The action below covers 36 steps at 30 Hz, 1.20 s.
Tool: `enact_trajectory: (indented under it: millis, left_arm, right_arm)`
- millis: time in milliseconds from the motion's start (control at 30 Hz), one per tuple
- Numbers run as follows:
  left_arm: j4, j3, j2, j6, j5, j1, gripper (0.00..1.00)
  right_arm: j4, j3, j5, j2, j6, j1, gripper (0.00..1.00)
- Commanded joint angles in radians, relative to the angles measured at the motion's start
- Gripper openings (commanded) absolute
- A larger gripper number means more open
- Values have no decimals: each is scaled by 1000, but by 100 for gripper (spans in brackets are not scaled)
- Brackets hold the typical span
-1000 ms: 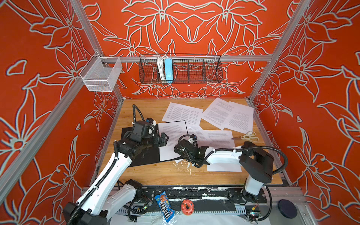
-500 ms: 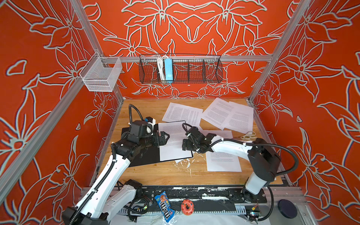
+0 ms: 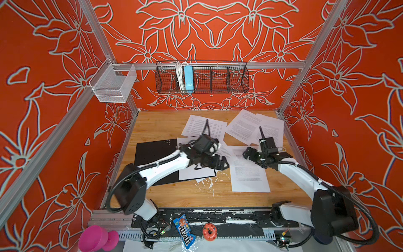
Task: Put the files into the folder
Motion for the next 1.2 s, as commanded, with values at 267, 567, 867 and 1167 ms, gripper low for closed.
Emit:
enact_trajectory:
  millis: [267, 567, 867, 1167]
  left_arm:
    - [1, 368, 430, -36, 130, -166, 98]
    - [-23, 414, 541, -50, 108, -180, 98]
    - [-37, 311, 558, -102, 43, -114, 98]
    - [-27, 98, 465, -74, 6, -40, 98]
  right_arm:
    - [6, -110, -123, -94, 17, -284, 98]
    - [14, -122, -120, -109, -3, -304, 98]
    - [27, -111, -154, -66, -29, -303, 98]
    - [79, -83, -187, 67, -36, -250, 98]
